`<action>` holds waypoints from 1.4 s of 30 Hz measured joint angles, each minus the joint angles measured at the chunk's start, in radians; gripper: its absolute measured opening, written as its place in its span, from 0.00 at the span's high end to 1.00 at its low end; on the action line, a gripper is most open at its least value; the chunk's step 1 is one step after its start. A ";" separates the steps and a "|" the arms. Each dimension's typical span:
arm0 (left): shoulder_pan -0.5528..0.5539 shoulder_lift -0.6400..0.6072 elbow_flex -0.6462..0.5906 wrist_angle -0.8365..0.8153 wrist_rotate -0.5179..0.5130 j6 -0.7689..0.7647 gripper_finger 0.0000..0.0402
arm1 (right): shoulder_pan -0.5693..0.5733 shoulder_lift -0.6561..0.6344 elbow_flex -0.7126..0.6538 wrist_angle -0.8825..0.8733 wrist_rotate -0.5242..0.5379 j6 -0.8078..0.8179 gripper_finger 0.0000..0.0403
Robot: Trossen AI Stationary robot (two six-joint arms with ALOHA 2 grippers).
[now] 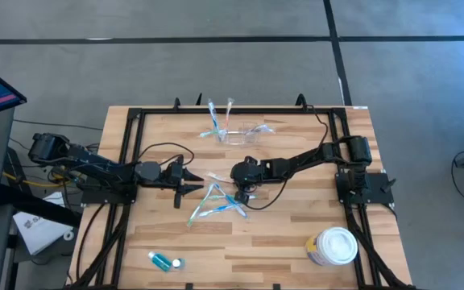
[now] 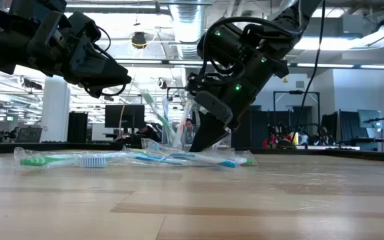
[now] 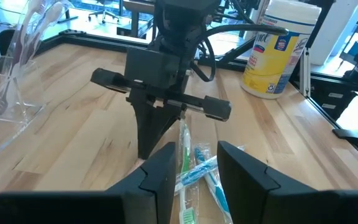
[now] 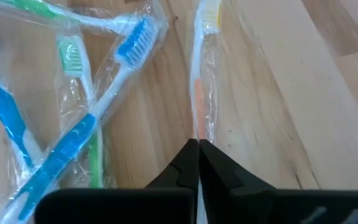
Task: Pick & Place toothbrushing station
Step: Put the orange toothbrush into the transparent organizer
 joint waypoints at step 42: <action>0.000 0.000 0.001 0.094 0.000 -0.007 0.72 | 0.101 -0.345 -0.001 0.007 0.168 -0.092 1.00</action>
